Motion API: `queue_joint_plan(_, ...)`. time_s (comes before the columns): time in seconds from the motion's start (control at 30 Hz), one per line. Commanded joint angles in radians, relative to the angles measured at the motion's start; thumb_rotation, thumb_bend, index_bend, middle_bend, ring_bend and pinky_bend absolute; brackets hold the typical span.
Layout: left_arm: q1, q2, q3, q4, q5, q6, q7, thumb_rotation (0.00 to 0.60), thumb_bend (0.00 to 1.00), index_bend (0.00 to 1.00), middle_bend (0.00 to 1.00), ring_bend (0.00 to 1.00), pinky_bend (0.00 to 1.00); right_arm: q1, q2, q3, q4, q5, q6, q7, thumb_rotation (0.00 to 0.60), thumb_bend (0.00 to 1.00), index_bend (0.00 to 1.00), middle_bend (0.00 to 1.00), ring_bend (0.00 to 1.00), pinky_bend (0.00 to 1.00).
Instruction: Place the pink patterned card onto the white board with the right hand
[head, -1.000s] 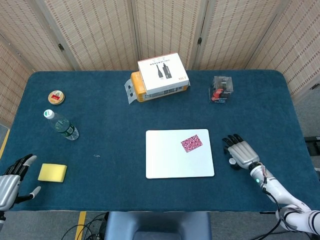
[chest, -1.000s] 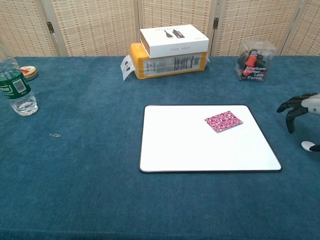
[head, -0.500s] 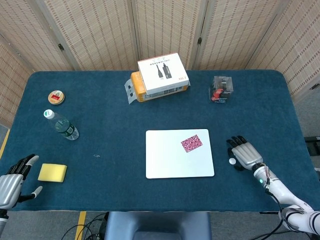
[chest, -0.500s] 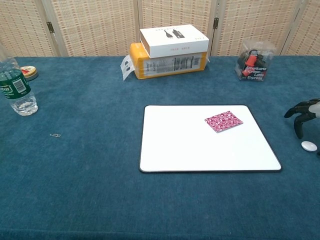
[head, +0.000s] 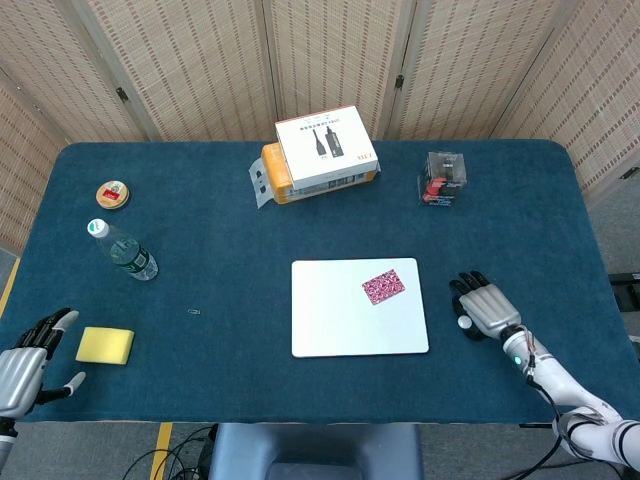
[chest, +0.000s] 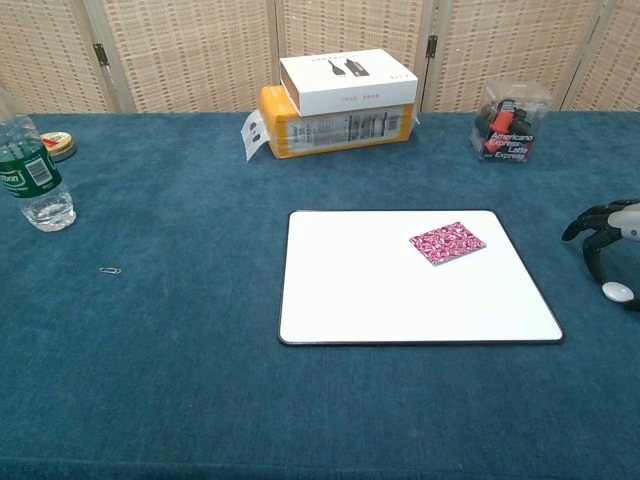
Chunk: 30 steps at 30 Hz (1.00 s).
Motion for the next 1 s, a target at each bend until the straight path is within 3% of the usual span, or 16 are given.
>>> queue_joint_plan(0.03, 0.001, 0.001, -0.001, 0.003, 0.001, 0.003, -0.008, 0.600, 0.29, 0.00, 0.09, 0.12, 0.22, 0.003, -0.004, 0.003, 0.004, 0.007, -0.012, -0.005, 0.600, 0.18, 0.51, 0.14, 0.00, 0.00)
queue_joint_plan(0.3, 0.001, 0.000, 0.000, 0.008, 0.005, 0.006, -0.014, 0.600, 0.29, 0.00, 0.09, 0.12, 0.22, -0.003, 0.006, 0.013, -0.010, 0.011, -0.006, -0.018, 0.600, 0.19, 0.55, 0.15, 0.00, 0.00)
queue_joint_plan(0.63, 0.001, 0.001, 0.002, 0.004, 0.013, 0.009, -0.021, 0.600, 0.29, 0.00, 0.09, 0.12, 0.22, 0.001, 0.072, 0.054, -0.108, 0.009, 0.044, -0.031, 0.600, 0.19, 0.55, 0.16, 0.00, 0.00)
queue_joint_plan(0.83, -0.002, 0.008, 0.003, 0.007, 0.019, 0.008, -0.049, 0.600, 0.29, 0.00, 0.09, 0.12, 0.22, 0.073, 0.054, 0.118, -0.140, 0.064, -0.023, -0.072, 0.600, 0.19, 0.55, 0.16, 0.00, 0.00)
queue_joint_plan(1.0, -0.003, 0.016, 0.005, 0.021, 0.021, 0.007, -0.086, 0.600, 0.29, 0.00, 0.09, 0.12, 0.22, 0.162, -0.006, 0.176, -0.111, 0.176, -0.122, -0.151, 0.600, 0.19, 0.55, 0.16, 0.00, 0.00)
